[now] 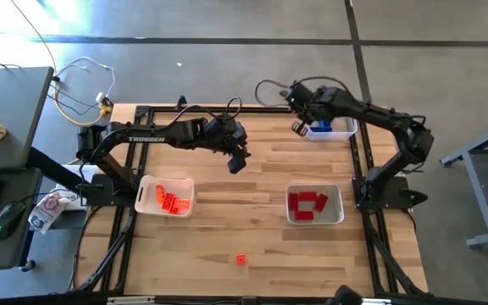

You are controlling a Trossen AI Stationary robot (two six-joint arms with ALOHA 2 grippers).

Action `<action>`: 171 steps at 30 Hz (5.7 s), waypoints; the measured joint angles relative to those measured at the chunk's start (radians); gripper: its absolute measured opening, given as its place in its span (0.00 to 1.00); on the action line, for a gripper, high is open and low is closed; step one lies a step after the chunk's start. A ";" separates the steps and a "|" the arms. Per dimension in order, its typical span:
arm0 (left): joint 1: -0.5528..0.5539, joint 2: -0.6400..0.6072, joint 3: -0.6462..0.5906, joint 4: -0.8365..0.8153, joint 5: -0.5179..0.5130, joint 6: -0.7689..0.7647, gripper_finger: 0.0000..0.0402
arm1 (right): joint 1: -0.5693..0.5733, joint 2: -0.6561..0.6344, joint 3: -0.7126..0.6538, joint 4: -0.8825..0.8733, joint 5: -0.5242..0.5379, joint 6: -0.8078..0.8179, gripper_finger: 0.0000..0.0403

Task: Sort & place blocks by color
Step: Put the blue game piece into the transparent bin, then put the red game piece into the gray bin

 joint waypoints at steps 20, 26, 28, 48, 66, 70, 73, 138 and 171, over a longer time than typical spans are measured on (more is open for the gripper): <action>0.033 0.000 0.000 0.073 -0.476 0.318 0.53 | -0.337 -0.001 -0.188 0.165 -0.286 0.128 0.21; 0.100 0.000 0.000 0.145 -0.484 0.399 0.53 | -0.353 -0.001 -0.259 0.262 -0.326 0.112 0.21; 0.124 0.000 0.000 0.151 -0.478 0.402 0.53 | -0.354 -0.001 -0.280 0.295 -0.351 0.102 0.21; 0.340 0.008 0.000 0.158 -0.191 0.419 0.53 | -0.353 0.000 -0.345 0.429 -0.320 0.038 0.46; 0.380 0.008 0.046 0.101 -0.173 0.558 0.53 | -0.353 -0.001 -0.174 0.324 -0.357 0.074 0.46; 0.401 0.008 0.101 0.054 -0.173 0.558 0.53 | -0.353 -0.001 -0.174 0.321 -0.372 0.091 0.46; 0.416 0.008 0.129 0.013 -0.141 0.558 0.53 | -0.353 -0.001 -0.174 0.320 -0.372 0.096 0.46; 0.421 0.433 0.140 -0.184 0.146 0.724 0.16 | -0.146 -0.002 -0.174 0.277 -0.502 0.081 0.46; 0.106 0.326 0.138 -0.067 0.247 0.558 0.16 | 0.310 -0.002 -0.174 0.357 -0.629 -0.128 0.46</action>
